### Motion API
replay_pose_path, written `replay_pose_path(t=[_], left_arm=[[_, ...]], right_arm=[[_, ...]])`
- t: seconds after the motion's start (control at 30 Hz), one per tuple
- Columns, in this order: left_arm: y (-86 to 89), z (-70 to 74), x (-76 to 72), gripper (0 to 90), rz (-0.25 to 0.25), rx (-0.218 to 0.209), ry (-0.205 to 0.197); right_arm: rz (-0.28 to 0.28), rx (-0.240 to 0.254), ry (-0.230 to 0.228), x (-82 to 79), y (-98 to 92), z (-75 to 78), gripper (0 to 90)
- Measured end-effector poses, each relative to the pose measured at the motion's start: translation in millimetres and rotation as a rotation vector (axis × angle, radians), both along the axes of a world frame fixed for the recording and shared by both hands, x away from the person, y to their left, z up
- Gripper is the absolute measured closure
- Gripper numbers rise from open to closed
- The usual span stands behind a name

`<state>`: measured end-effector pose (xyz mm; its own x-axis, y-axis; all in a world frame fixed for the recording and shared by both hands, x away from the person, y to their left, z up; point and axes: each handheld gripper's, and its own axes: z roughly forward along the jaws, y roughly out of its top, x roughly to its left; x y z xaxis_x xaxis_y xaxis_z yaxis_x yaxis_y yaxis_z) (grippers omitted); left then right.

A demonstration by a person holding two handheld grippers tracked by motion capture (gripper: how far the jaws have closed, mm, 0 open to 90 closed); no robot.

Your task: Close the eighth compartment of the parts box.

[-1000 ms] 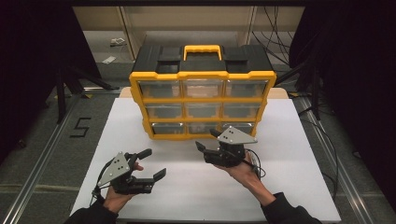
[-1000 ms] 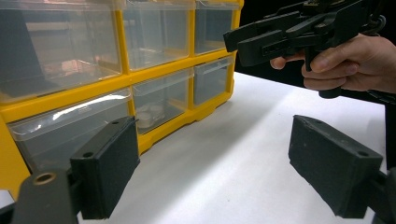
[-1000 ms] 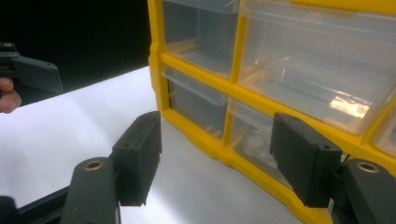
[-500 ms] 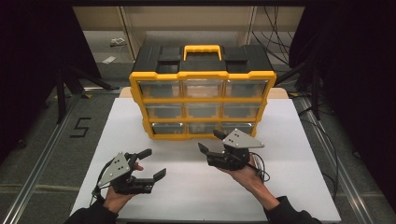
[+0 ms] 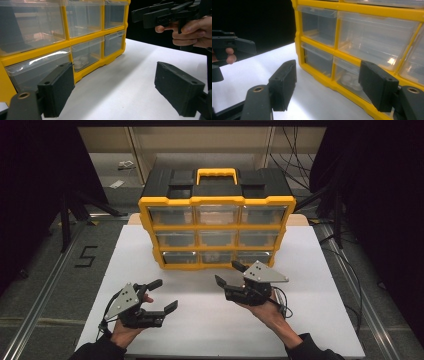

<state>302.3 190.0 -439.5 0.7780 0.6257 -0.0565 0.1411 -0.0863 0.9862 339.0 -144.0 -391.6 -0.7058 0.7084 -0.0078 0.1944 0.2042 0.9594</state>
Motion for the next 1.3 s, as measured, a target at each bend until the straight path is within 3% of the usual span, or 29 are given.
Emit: replay_pose_path(t=[0.47, 0.9, 1.3], left_arm=[[-1.3, -0.2, 0.1, 15.9, 0.003, 0.015, -0.007], [-0.4, 0.6, -0.7, 15.8, 0.003, 0.008, -0.014], [0.7, 1.0, -1.6, 15.9, 0.001, 0.005, -0.017]], right_arm=[[0.0, 0.019, -0.028, -16.2, -13.4, -4.2, 30.3], [-0.026, 0.045, -0.019, -27.5, -30.7, -5.7, 29.8], [-0.048, 0.035, -0.015, -36.5, -44.3, -11.3, 28.9]])
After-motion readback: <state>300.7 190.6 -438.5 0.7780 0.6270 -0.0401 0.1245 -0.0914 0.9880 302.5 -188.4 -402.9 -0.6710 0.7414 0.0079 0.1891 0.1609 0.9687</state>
